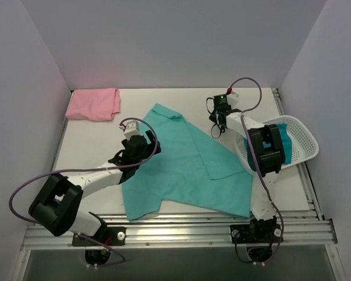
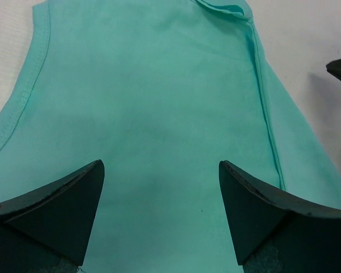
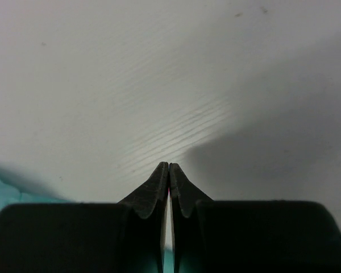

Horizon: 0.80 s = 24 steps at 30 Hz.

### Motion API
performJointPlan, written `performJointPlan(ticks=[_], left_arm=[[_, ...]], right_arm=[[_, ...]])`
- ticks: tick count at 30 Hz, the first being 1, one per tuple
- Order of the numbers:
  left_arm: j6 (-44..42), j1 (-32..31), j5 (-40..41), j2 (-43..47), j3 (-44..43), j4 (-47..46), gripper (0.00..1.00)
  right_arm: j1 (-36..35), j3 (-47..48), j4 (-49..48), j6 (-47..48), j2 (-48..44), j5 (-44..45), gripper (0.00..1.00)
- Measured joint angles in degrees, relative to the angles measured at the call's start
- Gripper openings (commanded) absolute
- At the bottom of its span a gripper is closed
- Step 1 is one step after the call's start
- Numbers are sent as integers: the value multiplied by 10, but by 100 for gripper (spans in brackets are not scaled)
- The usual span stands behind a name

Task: Fold and stack the t-shirts
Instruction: Flatten the tshirt out

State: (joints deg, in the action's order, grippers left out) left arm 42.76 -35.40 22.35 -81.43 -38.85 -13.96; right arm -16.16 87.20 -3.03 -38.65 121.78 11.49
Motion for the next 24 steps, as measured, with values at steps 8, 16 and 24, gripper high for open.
performJointPlan(ticks=[8, 16, 24], left_arm=[[0, 6, -1, -1, 1, -1, 90], [1, 6, -15, -1, 7, -5, 90], [3, 6, -21, 2, 16, -7, 90]], right_arm=[[68, -203, -35, -10, -134, 19, 0], [83, -329, 13, -14, -364, 76, 0], [86, -418, 108, -33, -602, 128, 1]])
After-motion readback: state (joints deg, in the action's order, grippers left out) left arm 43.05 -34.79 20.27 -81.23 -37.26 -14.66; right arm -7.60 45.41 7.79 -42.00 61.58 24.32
